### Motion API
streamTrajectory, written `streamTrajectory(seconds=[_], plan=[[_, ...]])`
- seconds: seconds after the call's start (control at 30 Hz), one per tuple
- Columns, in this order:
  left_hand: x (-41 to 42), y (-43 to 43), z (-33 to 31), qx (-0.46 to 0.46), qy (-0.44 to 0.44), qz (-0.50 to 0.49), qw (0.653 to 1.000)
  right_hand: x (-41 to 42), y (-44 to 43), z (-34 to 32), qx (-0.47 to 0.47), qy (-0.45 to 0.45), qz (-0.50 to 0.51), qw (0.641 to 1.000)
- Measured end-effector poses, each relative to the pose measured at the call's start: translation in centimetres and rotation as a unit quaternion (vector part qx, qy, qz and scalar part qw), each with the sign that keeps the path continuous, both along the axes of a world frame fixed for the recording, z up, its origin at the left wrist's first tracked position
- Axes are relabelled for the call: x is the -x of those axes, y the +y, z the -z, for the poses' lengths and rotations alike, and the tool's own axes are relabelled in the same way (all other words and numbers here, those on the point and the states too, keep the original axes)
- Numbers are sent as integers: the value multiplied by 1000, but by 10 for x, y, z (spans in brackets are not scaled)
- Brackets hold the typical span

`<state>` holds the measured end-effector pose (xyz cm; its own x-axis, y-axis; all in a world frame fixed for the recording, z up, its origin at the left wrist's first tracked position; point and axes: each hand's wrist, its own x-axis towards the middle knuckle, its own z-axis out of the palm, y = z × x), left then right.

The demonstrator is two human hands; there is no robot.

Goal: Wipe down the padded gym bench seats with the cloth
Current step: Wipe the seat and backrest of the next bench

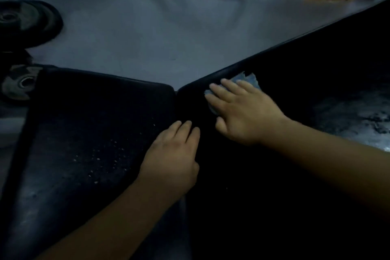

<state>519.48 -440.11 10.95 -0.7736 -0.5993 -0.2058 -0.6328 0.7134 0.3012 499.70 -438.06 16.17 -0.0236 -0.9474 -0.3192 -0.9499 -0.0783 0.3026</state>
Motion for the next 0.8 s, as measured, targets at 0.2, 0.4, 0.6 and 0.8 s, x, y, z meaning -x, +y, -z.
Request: streamTrajectory(seconds=[0.2, 0.4, 0.6, 0.8], plan=[[-3, -58, -15, 92, 6, 7, 996, -24, -67, 19, 30, 3, 118, 993], [-6, -72, -8, 112, -62, 25, 991, -32, -26, 18, -3, -48, 50, 998], [-6, -71, 2, 133, -94, 21, 987, -63, -53, 42, 10, -51, 98, 994], [-5, -70, 0, 148, -117, 18, 982, -29, -31, 28, -6, -59, -4, 998]])
